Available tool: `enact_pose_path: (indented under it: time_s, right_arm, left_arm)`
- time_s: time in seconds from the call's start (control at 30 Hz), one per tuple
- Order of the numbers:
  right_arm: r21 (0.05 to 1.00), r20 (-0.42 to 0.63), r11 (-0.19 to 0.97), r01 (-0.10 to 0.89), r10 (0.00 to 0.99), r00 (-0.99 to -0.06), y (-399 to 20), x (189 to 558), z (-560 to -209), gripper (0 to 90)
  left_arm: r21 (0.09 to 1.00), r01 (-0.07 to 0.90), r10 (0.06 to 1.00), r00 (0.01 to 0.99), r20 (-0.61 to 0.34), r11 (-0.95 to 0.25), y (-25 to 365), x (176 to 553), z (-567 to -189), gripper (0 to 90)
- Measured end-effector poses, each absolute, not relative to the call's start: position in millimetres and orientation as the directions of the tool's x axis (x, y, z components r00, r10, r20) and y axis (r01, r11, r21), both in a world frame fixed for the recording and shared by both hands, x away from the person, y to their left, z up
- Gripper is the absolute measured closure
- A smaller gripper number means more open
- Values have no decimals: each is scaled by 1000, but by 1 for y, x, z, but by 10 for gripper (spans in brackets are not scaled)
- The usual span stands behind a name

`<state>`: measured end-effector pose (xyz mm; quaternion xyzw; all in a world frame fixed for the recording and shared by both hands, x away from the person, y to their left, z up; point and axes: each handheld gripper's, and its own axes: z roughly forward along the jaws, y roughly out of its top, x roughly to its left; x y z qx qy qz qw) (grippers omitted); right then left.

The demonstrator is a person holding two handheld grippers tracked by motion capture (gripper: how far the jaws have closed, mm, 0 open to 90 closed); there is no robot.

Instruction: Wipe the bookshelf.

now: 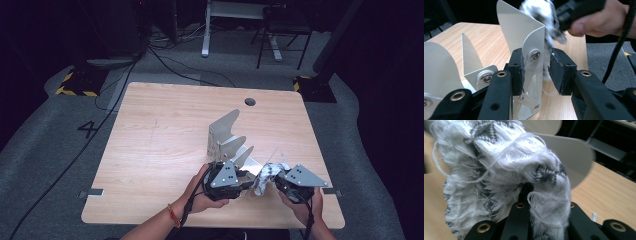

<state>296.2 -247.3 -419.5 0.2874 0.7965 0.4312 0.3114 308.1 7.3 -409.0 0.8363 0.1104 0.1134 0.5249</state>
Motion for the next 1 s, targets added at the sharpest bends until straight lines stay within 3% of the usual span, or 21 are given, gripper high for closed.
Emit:
enact_pose_path:
  time_s: [0.17,0.33,0.47,0.67,0.83,1.0]
  right_arm:
    - [824,-293,538,179,674,-678,-234,291,-428,833]
    - [800,-245,537,268,700,-671,-238,309,-442,832]
    - [824,-218,479,303,761,-611,-252,325,-437,832]
    - [879,-218,400,259,821,-527,-263,340,-405,832]
    - [886,-276,437,156,765,-581,-247,320,-393,832]
    - [874,-287,472,116,694,-660,-229,303,-394,832]
  left_arm:
    - [901,72,307,949,70,-427,11,306,-409,646]
    - [902,69,307,949,73,-427,12,305,-409,645]
    - [902,66,306,949,75,-426,11,304,-409,648]
    - [903,62,312,946,81,-425,11,303,-409,650]
    - [907,68,320,944,75,-415,13,303,-409,653]
    - [907,73,330,941,76,-416,19,305,-408,645]
